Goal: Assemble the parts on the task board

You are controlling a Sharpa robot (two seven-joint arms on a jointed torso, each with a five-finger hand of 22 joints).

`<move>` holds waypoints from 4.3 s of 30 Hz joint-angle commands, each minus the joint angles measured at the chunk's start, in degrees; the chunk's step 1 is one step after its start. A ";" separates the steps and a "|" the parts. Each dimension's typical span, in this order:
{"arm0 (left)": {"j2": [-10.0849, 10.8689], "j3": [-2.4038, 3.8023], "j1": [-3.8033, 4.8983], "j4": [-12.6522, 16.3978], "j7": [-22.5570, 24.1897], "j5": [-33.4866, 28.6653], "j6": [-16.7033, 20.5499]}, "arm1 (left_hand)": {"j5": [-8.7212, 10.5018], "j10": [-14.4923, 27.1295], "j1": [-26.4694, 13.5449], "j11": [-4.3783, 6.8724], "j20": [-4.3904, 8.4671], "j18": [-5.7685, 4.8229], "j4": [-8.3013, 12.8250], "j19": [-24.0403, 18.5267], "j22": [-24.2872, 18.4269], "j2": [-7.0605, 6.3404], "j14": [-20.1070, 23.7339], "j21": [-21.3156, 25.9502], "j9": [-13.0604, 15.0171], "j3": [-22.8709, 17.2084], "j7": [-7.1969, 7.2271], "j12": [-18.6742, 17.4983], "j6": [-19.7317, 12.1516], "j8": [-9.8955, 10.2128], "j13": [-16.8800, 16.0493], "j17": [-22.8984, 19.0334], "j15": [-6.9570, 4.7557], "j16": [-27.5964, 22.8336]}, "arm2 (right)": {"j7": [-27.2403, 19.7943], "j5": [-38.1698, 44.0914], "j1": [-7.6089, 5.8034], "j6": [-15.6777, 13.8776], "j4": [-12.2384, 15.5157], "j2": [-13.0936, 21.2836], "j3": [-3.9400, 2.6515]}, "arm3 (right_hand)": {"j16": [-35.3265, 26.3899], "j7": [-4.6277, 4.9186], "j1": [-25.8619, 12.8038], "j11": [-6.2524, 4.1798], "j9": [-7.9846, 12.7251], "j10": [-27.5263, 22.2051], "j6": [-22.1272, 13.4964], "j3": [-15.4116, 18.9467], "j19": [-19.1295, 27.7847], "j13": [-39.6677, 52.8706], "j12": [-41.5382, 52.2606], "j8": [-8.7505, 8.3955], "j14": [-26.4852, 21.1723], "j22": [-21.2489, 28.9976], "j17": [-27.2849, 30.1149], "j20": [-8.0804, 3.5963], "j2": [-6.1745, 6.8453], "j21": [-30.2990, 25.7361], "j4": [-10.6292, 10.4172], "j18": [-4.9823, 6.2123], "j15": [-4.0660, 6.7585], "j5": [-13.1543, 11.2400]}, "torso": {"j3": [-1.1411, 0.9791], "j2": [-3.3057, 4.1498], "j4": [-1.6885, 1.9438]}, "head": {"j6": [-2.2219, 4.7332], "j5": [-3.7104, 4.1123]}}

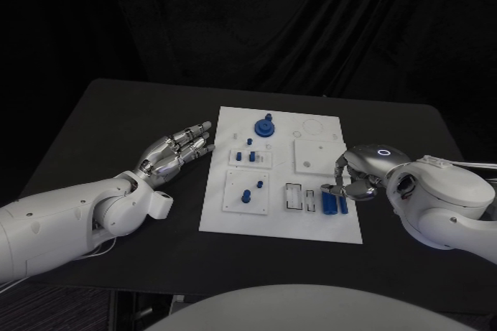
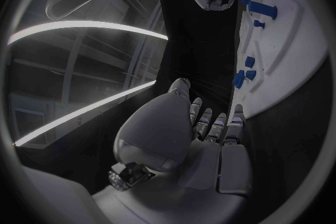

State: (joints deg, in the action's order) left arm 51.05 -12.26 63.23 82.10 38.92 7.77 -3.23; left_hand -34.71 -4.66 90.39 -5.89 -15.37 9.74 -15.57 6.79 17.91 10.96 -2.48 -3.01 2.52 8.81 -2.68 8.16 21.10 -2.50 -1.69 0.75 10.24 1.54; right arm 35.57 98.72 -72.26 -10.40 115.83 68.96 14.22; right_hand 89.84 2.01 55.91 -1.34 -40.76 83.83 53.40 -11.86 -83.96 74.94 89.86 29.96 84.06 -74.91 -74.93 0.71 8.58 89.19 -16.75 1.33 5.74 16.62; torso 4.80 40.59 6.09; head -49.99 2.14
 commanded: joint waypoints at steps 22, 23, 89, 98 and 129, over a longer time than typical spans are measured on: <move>-0.44 0.05 -0.14 -0.44 2.54 -0.12 -0.74 | -0.12 -0.18 0.49 -0.40 -0.45 -0.38 0.08 0.10 -0.11 0.08 -0.07 -0.32 -0.03 -0.49 0.02 0.23 -0.12 -0.04 -0.01 0.07 0.45 0.28 | 2.66 1.58 2.43 -0.81 -0.29 -0.28 0.04 | 0.16 0.02 -1.75 -0.34 -0.54 6.17 0.52 0.18 -5.48 15.06 0.14 0.09 5.94 -14.69 -15.07 -0.33 0.48 -0.25 -0.25 -1.02 0.34 0.38 | 0.02 -0.29 -0.23 | -0.01 -0.18; -0.45 0.05 -0.15 -0.46 2.54 -0.12 -0.76 | -0.12 -0.19 0.49 -0.43 -0.46 -0.39 0.09 0.11 -0.09 0.08 -0.08 -0.32 -0.02 -0.50 0.02 0.25 -0.06 -0.04 -0.02 0.08 0.46 0.29 | 2.60 1.58 2.46 -0.91 -0.34 -0.36 0.04 | 0.16 0.05 -1.81 -0.31 -0.52 6.17 0.54 0.11 -5.48 15.06 0.14 -0.03 5.94 -14.68 -15.07 -0.32 0.36 -0.26 -0.24 -1.01 0.33 0.41 | 0.03 -0.30 -0.18 | -0.01 -0.15; -0.81 0.05 -0.76 -0.77 1.92 -0.12 -1.62 | 0.03 -0.14 0.50 -0.16 -0.54 -0.52 0.04 0.21 -0.14 0.10 -0.07 -0.38 0.07 -0.91 -1.43 0.28 0.58 -0.18 -0.01 0.08 0.66 0.34 | -0.21 -0.70 5.69 1.14 -6.17 -4.88 0.03 | 0.16 1.72 0.19 1.19 4.21 6.17 1.91 -1.50 -5.17 15.06 0.14 -9.64 5.94 -14.48 -15.07 0.75 -0.76 -0.73 0.09 -0.87 -0.85 0.08 | 0.02 -0.26 -0.12 | -0.01 -0.18; -0.71 0.05 -0.77 -0.72 1.76 -0.12 -1.69 | 0.02 -0.15 0.51 -0.14 -0.56 -0.52 0.05 0.25 -0.08 0.10 -0.10 -0.40 0.07 -0.94 -1.53 0.31 0.59 -0.18 -0.01 0.09 0.67 0.37 | -2.00 -2.45 5.69 -0.54 -6.43 -4.92 0.02 | 0.16 1.24 6.37 0.83 4.68 6.17 4.52 -4.40 -5.28 15.06 0.14 -11.20 5.94 -14.57 -15.07 0.71 -2.68 -0.51 2.93 -0.93 -0.65 -0.29 | 0.02 -0.25 -0.13 | -0.01 -0.43; -1.31 0.05 -0.86 -1.05 2.12 -0.12 -1.66 | 0.04 -0.30 0.69 -0.46 -0.64 -0.55 0.13 0.52 0.17 0.26 -0.44 -0.55 0.10 -1.34 -1.72 0.51 0.82 -0.23 -0.05 0.19 0.81 0.63 | -7.35 -48.05 1.36 -10.95 -3.98 -3.54 -0.04 | 0.16 0.50 6.54 0.06 3.07 6.17 5.85 -5.47 -5.65 15.06 0.14 -11.04 5.94 -14.82 -15.07 0.07 -4.75 0.13 4.58 -1.12 -0.04 -0.45 | 0.04 -0.28 -0.09 | -0.01 -0.20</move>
State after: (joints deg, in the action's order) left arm 49.84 -12.26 62.48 81.01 38.92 7.76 -4.25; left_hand -34.71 -4.81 90.66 -6.04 -15.79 9.75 -15.49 7.21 18.04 11.23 -2.80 -3.22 2.55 7.78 -4.12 8.42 21.92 -2.50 -1.65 0.88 10.77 1.81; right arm 28.62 59.63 -70.83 -20.53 112.00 65.54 14.19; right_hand 89.83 3.74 61.37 -1.13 -37.59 84.04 58.23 -16.36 -83.95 74.93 89.85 19.06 84.01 -74.91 -74.91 1.13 5.67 89.01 -13.17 1.36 5.43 16.08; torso 4.82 40.28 5.95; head -49.99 1.93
